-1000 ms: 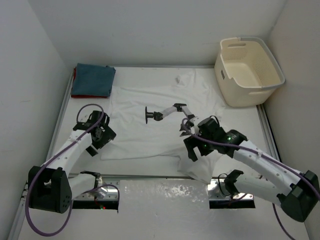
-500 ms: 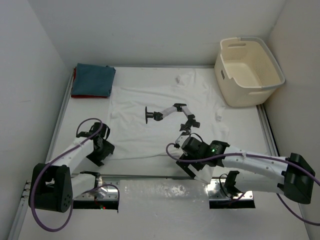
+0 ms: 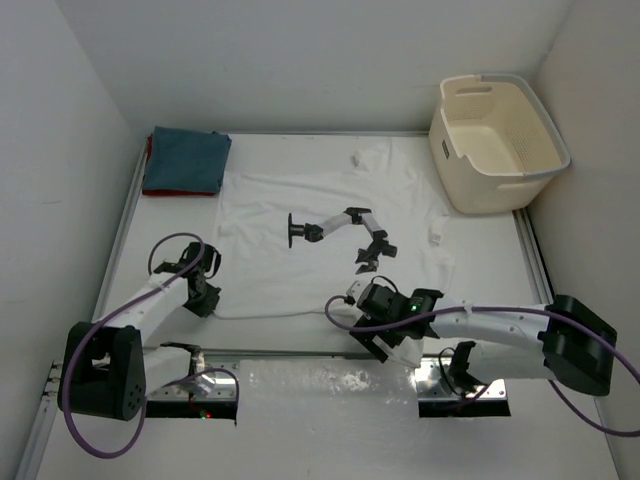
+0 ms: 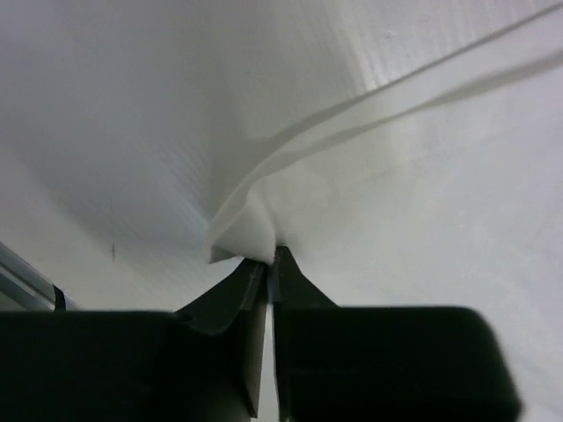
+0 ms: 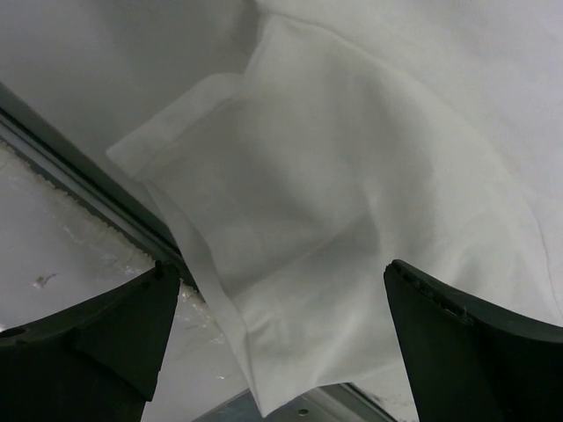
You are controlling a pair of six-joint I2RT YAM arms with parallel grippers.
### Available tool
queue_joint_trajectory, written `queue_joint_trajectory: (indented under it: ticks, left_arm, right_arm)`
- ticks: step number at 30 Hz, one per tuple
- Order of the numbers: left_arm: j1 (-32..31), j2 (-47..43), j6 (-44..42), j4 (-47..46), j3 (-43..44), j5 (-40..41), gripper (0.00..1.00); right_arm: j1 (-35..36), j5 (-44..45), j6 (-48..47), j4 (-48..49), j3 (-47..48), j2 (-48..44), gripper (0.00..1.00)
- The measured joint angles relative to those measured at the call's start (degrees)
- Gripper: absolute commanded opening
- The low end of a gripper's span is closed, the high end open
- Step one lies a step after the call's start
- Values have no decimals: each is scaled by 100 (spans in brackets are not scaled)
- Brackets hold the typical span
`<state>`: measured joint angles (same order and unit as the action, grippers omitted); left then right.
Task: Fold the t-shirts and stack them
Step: Grap the side of the flattened tshirt closest away from the robot with both arms
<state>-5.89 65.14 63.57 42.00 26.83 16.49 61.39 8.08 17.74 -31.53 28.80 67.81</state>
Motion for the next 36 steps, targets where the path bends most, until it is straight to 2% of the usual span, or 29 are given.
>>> queue_joint_trajectory:
  ticks: [4, 10, 14, 16, 17, 18, 25, 32, 36]
  left_arm:
    - [0, 20, -7, -83, 9, -4, 0]
    - [0, 24, -33, -83, 20, -2, 0]
    - [0, 24, -55, -83, 26, 2, 0]
    - [0, 24, -79, -83, 28, 7, 0]
    - [0, 24, -90, -83, 28, 11, 0]
    - [0, 22, -103, -83, 31, 17, 0]
    - [0, 13, -306, -48, 138, -4, 0]
    - [0, -350, -487, 83, 354, -4, 0]
    - [0, -505, -546, 72, 511, -17, 0]
  right_arm:
    - [72, 90, 28, 151, -74, 192, 85]
    - [483, 337, 46, 387, -92, 546, 62]
    - [835, 498, 214, 396, -81, 682, 29]
    - [920, 470, 380, 332, -52, 671, 23]
    - [940, 472, 446, 313, -46, 669, 4]
    - [946, 435, 509, 293, -37, 662, 0]
    - [802, 1075, 540, 105, 57, 450, 0]
    - [793, 1082, 367, -387, 459, 157, 0]
    - [481, 905, 234, -490, 577, 160, 0]
